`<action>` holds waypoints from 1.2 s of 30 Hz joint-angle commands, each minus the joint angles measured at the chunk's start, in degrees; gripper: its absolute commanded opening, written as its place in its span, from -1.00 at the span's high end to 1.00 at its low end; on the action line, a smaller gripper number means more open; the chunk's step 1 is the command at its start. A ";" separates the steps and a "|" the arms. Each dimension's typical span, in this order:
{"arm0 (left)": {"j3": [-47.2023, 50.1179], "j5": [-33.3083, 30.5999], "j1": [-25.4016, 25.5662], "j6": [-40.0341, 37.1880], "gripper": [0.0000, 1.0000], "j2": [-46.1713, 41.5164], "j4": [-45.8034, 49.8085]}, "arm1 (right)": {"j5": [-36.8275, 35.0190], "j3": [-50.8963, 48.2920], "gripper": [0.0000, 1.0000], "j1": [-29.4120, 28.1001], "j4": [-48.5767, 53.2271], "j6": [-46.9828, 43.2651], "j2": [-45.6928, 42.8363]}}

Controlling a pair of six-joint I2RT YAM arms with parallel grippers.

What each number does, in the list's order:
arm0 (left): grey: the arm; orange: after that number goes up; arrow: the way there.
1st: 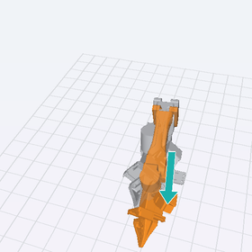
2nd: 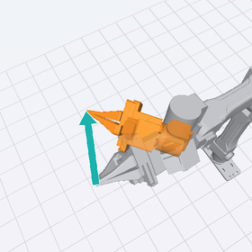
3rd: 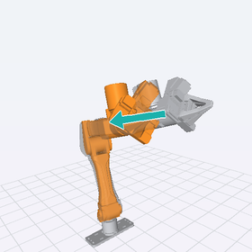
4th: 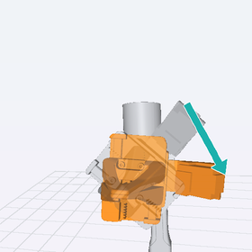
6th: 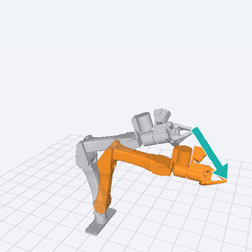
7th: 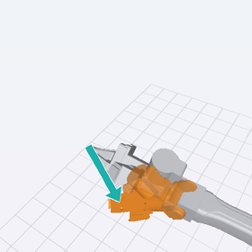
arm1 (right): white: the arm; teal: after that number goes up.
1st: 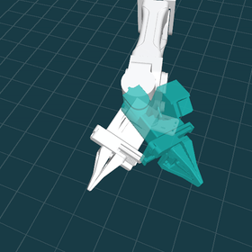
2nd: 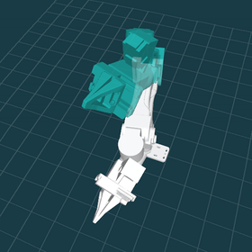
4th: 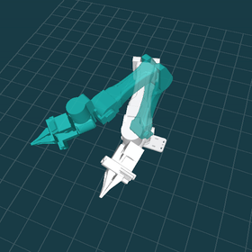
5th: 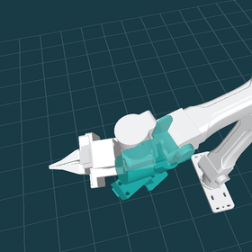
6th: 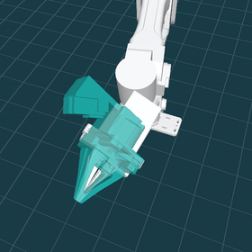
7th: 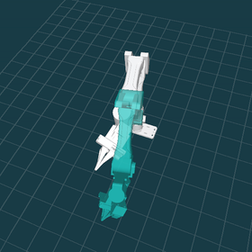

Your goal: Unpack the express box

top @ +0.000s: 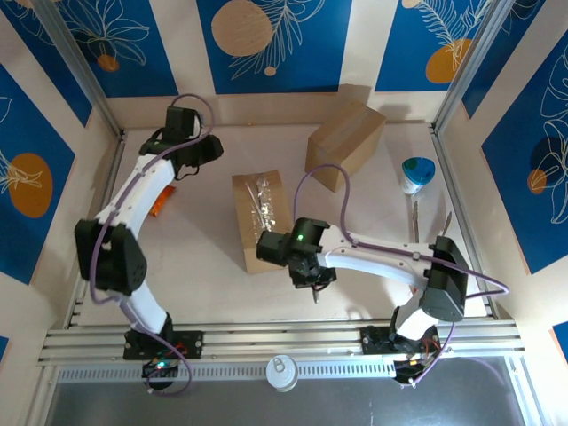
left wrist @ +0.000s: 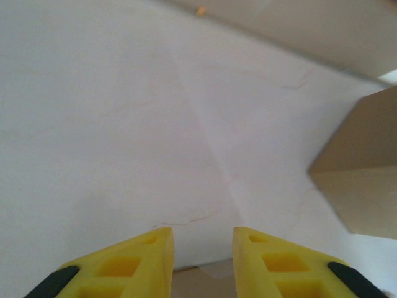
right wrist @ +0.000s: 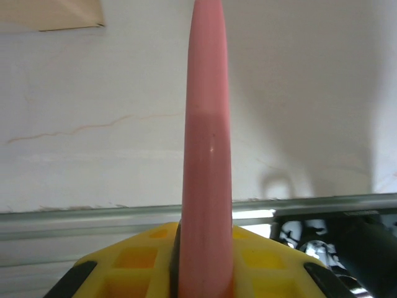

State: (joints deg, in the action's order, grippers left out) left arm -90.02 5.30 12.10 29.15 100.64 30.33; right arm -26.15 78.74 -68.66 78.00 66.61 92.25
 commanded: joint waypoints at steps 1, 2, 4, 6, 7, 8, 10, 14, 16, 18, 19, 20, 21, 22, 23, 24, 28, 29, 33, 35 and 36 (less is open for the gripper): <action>-2.71 1.91 -0.39 -2.74 0.40 3.40 -2.01 | 1.09 1.07 1.00 -0.17 -3.79 2.74 2.32; -2.63 3.18 -0.36 -2.62 0.40 4.50 -3.33 | 1.05 1.54 1.00 0.22 -4.01 2.50 3.24; -2.24 6.03 -0.32 -2.19 0.40 6.34 -5.89 | 0.82 2.79 1.00 1.21 -4.05 1.63 4.61; -1.32 8.65 0.01 -1.84 0.39 7.70 -8.61 | 0.35 4.04 1.00 2.44 -4.38 0.39 5.72; -0.73 9.91 0.32 -1.81 0.39 8.30 -10.09 | 0.39 4.63 1.00 3.35 -4.63 -0.38 6.23; -0.11 10.67 0.69 -1.94 0.39 8.78 -11.23 | 0.31 5.13 1.00 4.16 -5.02 -1.17 6.59; 0.83 11.85 1.46 -2.49 0.38 9.63 -12.79 | 0.44 5.86 1.00 5.67 -5.93 -2.88 7.18; 2.75 12.67 2.54 -3.30 0.39 10.47 -13.22 | 1.25 7.14 1.00 9.10 -8.18 -6.73 8.24; 4.92 12.56 2.66 -3.01 0.40 9.81 -13.61 | 1.36 8.16 1.00 10.69 -9.07 -8.96 8.73; 7.90 11.81 2.65 -2.65 0.40 8.07 -14.23 | 1.45 9.51 1.00 12.53 -9.81 -11.45 9.33; 9.69 11.23 2.62 -2.46 0.40 6.92 -14.36 | 1.62 10.23 1.00 13.58 -10.26 -12.84 9.59; 11.30 10.59 2.58 -2.34 0.40 5.75 -14.20 | 1.63 11.07 1.00 14.70 -10.61 -14.13 9.95; 12.80 10.20 2.59 -2.19 0.40 4.57 -14.16 | 1.74 11.77 1.00 15.62 -10.82 -15.22 10.20; 14.56 9.68 2.58 -1.95 0.40 3.05 -14.24 | 1.96 12.63 1.00 16.64 -11.21 -16.60 10.53; 16.36 9.24 2.59 -1.70 0.40 1.60 -14.24 | 2.00 13.48 1.00 17.61 -11.58 -18.01 10.85; 17.67 8.97 2.62 -1.39 0.40 0.36 -14.08 | 2.21 14.30 1.00 18.40 -11.80 -19.16 11.22; 23.78 8.03 2.82 0.06 0.40 -5.44 -13.29 | 3.01 16.74 1.00 21.49 -13.42 -24.00 13.00; 25.31 7.66 2.97 0.40 0.40 -7.04 -13.00 | 3.41 17.12 1.00 22.24 -13.82 -25.10 13.41; 30.41 6.44 3.75 1.66 0.39 -12.78 -11.89 | 4.64 17.47 1.00 24.41 -16.00 -28.51 14.66; 32.89 5.89 4.54 2.35 0.39 -15.61 -11.29 | 4.89 17.51 1.00 25.26 -16.96 -29.80 15.21; 33.77 5.59 4.86 2.64 0.39 -16.68 -11.05 | 4.96 17.50 1.00 25.59 -17.36 -30.25 15.39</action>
State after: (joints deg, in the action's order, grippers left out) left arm -58.48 6.15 12.86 29.95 87.46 16.16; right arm -24.73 93.89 -42.48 72.16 40.47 105.36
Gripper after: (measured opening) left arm 0.303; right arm 0.179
